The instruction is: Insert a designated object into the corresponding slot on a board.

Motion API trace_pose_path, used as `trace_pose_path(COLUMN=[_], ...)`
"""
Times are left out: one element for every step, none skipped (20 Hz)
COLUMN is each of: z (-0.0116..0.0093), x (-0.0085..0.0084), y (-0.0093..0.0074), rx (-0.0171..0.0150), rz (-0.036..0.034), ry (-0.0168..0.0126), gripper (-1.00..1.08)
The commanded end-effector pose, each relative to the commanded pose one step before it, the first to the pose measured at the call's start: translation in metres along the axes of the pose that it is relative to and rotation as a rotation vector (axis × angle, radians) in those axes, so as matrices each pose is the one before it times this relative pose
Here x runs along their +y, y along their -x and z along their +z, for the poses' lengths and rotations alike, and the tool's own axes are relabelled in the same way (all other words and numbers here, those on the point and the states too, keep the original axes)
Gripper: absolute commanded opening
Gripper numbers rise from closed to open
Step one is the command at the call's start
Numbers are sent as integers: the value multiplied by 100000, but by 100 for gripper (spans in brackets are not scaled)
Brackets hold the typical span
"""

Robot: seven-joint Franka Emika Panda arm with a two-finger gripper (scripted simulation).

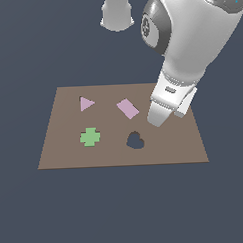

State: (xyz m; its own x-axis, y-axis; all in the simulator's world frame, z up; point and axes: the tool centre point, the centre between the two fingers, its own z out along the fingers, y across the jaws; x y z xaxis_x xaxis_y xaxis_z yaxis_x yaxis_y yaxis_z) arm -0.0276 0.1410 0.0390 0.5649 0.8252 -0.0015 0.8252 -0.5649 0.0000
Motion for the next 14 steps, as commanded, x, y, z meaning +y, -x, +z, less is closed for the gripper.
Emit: trace_pose_path(z=[-71, -16, -15, -13, -12, -11, -9, -8, -7, -5, -4, -3, -1, -1], x=[-270, -81, -73, -66, -59, -52, -44, -37, -29, -21, -13, -4, 4, 19], y=[655, 217, 200, 183, 165, 146, 129, 111, 94, 76, 59, 43, 25, 16], rx=[26, -5, -4, -4, -4, -3, -3, -3, -2, -2, -2, -1, -1, 0], rz=[-5585, -1767, -1622, -1475, -1328, -1182, -1035, -890, -742, -598, -453, -305, -162, 0], ry=[51, 1, 1, 1, 1, 1, 1, 0, 0, 0, 0, 0, -1, 0], gripper=[-100, -100, -100, -100, -100, -100, -100, -100, -100, -100, -100, -100, -100, -100])
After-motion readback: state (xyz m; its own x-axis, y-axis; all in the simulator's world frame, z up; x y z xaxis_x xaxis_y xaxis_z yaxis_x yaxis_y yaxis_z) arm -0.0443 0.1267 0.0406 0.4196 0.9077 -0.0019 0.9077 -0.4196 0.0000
